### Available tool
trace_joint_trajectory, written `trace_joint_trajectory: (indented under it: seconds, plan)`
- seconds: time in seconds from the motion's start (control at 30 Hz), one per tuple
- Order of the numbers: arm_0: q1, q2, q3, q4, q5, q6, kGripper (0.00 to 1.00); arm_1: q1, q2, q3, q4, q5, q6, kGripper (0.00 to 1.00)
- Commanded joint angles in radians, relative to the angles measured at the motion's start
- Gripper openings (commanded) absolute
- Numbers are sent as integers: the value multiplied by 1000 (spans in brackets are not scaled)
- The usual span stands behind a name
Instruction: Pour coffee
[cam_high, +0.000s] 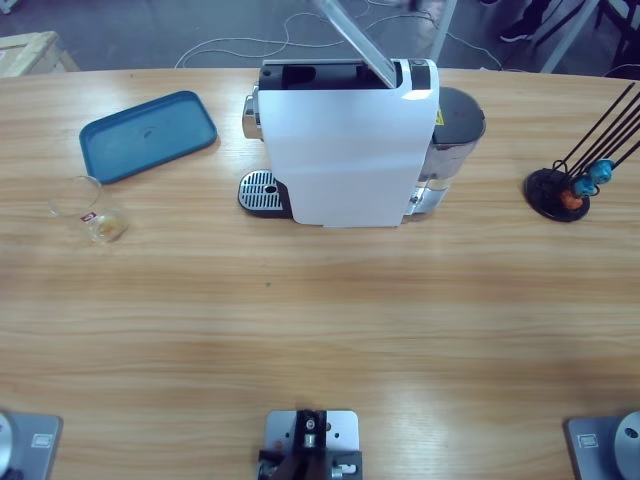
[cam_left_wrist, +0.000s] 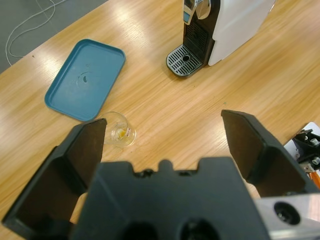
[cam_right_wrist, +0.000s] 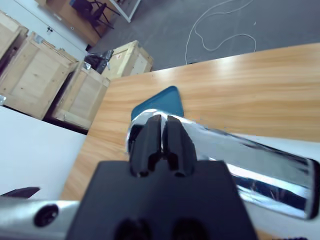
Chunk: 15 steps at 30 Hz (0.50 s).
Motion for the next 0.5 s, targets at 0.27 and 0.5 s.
trace_joint_trajectory:
  seconds: [0.27, 0.5]
  plan:
    - [0, -3, 35, 26, -18, 13, 991, 44, 298, 136, -16, 78, 46, 0]
    - [0, 15, 39, 26, -9, -2, 991, 44, 350, 155, 15, 107, 85, 0]
